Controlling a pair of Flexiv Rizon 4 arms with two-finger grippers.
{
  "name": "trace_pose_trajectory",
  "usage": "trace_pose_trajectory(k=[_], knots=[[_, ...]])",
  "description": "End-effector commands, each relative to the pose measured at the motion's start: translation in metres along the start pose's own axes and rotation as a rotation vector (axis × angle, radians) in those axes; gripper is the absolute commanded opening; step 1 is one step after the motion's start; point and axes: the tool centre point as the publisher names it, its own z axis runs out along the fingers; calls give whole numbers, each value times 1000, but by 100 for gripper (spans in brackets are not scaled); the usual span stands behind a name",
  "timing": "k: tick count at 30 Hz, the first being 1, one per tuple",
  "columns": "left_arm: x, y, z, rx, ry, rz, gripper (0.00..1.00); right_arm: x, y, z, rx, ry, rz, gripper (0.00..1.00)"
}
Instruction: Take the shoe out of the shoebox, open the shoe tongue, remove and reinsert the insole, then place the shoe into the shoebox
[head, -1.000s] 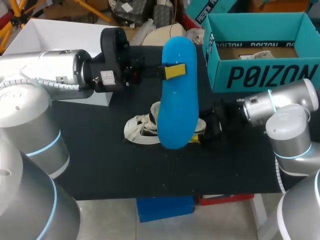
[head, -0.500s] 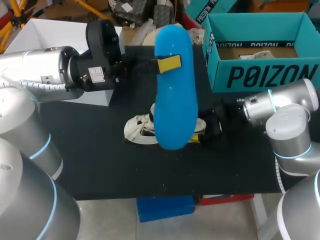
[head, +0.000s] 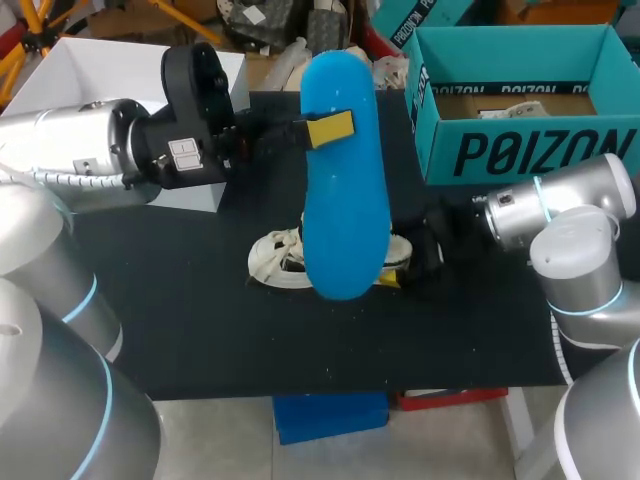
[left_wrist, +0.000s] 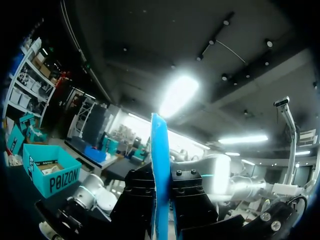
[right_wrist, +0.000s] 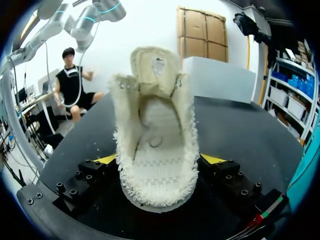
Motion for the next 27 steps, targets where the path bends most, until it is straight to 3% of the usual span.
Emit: trace_pose_trajectory(k=[1,7,21,27], knots=[[5,1,3,4,-15,0,0,-5,4,0,29,14,9,100],[5,1,3,4,-15,0,0,-3,5,-9,108,3,27,100],[5,1,3,4,-15,0,0,12,-7,-29,449,-55,112,100],[5,1,3,4,-15,0,0,12,-5,-34,548,-93,123,100]])
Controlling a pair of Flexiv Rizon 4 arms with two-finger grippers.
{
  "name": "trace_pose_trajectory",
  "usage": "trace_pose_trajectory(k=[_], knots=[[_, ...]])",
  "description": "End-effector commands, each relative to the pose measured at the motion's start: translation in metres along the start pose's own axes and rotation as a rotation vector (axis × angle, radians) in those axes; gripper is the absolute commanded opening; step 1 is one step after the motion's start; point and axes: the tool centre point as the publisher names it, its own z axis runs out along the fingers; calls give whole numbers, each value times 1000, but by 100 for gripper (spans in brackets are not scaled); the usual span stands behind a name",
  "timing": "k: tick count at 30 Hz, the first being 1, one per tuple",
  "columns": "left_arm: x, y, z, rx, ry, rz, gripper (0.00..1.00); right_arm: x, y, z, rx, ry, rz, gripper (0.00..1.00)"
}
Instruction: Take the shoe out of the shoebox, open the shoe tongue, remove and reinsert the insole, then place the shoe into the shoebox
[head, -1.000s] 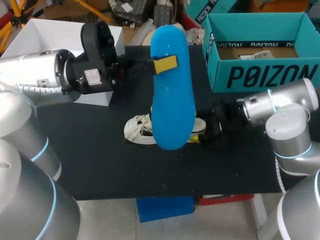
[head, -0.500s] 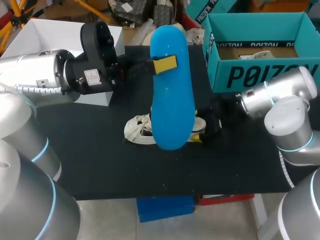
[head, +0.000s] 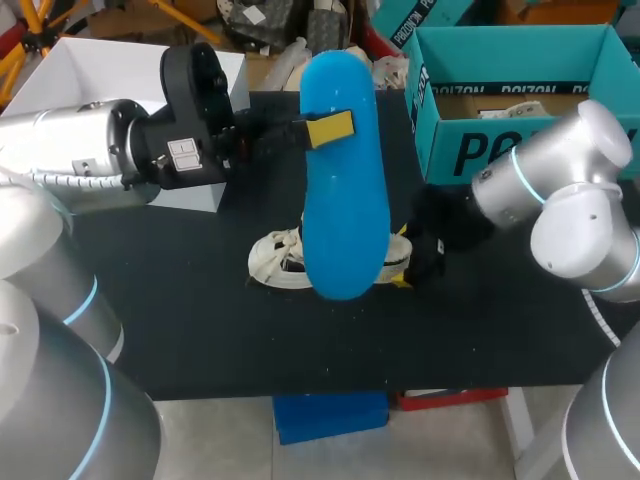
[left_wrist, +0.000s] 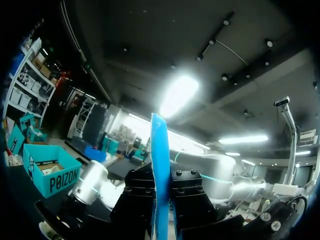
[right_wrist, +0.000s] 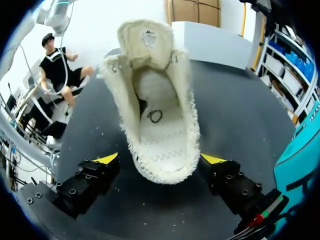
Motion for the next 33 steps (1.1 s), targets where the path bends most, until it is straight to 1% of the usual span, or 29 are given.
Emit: trace_pose_trajectory(k=[1,4,7,14,17,20,23,28,33], knots=[[4,1,3,4,-12,0,0,4,5,-5,164,-24,9,100],[4,1,3,4,-12,0,0,4,6,-7,217,-31,9,100],[4,1,3,4,-12,0,0,4,7,-9,289,-54,8,100],[4,1,3,4,-12,0,0,2,12,-9,379,-54,-7,100],[4,1,3,4,-12,0,0,1,15,-8,425,-48,-13,100],[4,1,3,4,-12,0,0,1,18,-8,490,-54,-13,100],[4,1,3,4,-12,0,0,0,21,-7,532,-53,-28,100],[4,1,3,4,-12,0,0,1,25,-5,574,-47,-53,100],[4,1,3,4,-12,0,0,0,26,-2,589,-42,-70,100]])
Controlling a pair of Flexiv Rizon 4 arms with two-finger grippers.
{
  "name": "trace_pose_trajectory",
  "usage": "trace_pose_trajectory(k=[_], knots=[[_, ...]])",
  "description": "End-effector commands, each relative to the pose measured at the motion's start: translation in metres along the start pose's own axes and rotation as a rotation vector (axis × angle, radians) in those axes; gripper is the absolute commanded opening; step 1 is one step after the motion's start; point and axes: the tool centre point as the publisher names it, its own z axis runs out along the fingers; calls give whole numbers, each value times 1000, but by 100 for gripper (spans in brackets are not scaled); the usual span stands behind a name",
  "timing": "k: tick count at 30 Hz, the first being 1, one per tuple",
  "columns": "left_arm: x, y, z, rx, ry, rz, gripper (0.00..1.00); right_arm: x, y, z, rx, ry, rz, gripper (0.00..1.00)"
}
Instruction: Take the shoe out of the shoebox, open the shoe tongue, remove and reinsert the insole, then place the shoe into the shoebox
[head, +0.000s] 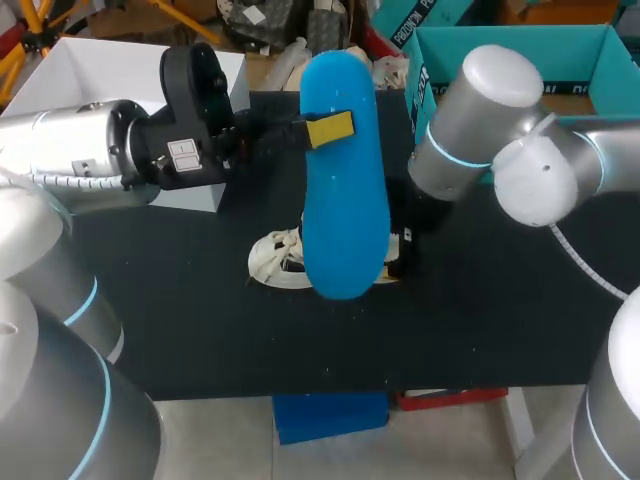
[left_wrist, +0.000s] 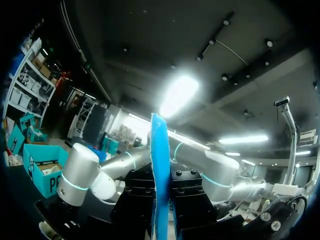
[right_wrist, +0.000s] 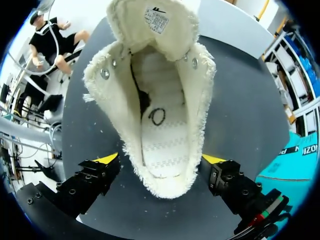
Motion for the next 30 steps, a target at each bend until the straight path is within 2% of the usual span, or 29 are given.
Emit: trace_pose_trajectory(k=[1,21,25,30], knots=[[4,1,4,3,-12,-1,0,-2,7,2,190,3,-5,100],[4,1,4,3,-12,-1,0,-4,12,5,227,4,-34,100],[4,1,4,3,-12,-1,0,-4,12,5,209,2,-40,100],[4,1,4,3,-12,-1,0,-4,10,4,137,12,-61,100]])
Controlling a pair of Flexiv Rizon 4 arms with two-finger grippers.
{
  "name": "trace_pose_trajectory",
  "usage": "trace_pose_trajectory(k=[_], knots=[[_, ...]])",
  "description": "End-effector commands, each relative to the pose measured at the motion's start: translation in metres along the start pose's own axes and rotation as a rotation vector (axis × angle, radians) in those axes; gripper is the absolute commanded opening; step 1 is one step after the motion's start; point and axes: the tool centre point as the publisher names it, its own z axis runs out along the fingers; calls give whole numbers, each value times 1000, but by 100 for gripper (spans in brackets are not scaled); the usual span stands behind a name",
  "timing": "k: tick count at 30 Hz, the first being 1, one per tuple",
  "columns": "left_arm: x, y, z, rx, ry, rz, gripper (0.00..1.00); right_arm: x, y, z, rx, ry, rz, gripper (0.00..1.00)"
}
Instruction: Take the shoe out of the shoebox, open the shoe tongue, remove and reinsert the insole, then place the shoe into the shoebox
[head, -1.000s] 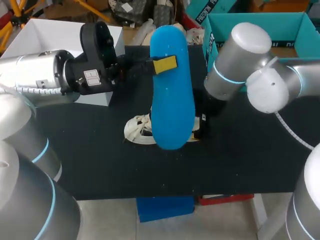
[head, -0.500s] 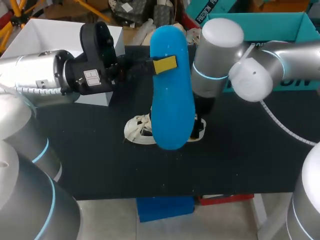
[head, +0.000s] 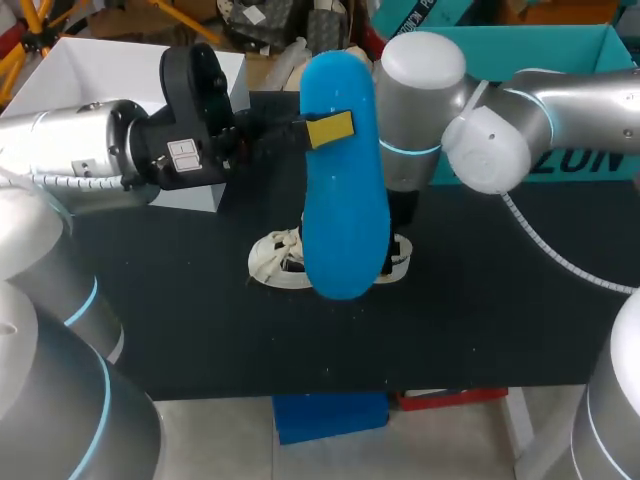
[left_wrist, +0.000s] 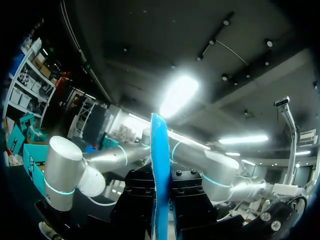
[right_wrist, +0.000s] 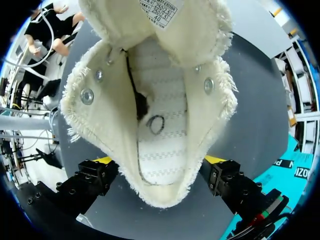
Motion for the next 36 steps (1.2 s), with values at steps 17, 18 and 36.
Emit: trace_pose_trajectory(k=[17,18,36], knots=[[4,1,4,3,-11,-1,0,0,-10,4,-325,-5,-22,100],[4,1,4,3,-11,-1,0,0,-10,5,-344,-6,-23,100],[4,1,4,3,-11,-1,0,2,-13,10,-589,-1,-9,100]])
